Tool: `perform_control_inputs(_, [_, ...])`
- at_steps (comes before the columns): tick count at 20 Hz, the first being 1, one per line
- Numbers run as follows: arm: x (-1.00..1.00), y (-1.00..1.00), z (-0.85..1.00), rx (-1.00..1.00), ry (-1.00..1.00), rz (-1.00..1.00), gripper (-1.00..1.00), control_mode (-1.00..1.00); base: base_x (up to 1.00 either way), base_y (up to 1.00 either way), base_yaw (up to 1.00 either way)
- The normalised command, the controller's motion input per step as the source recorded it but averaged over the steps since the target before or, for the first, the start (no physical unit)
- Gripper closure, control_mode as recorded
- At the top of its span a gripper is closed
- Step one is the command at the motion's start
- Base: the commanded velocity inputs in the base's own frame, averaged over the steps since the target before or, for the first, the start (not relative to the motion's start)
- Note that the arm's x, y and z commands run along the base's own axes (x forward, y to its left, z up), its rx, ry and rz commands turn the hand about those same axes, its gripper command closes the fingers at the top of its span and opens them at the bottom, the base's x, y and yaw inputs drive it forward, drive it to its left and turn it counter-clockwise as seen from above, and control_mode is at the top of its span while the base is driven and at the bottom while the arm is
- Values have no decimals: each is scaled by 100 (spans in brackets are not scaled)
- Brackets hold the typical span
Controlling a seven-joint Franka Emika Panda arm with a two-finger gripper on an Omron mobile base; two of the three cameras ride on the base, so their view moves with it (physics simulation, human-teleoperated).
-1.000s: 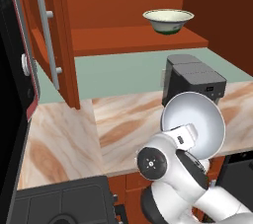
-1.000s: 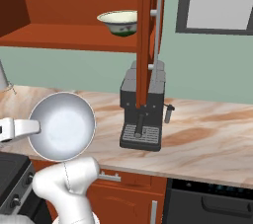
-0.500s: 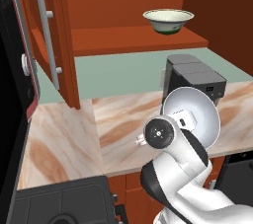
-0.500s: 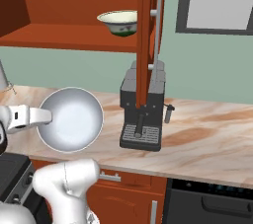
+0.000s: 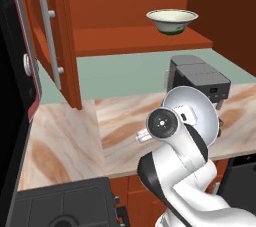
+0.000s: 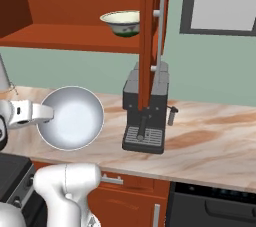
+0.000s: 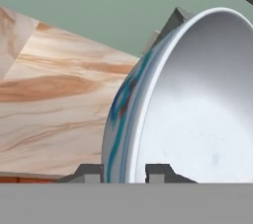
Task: Move the bowls from the cabinet to the plates on the dining table.
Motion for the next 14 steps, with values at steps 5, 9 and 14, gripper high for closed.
perform_control_inputs(5, [0,0,0,0,0,0,100,100,-34,0,5])
perform_control_inputs(9, [0,0,0,0,0,0,100,100,-68,0,4])
perform_control_inputs(14, [0,0,0,0,0,0,100,100,-50,-22,3])
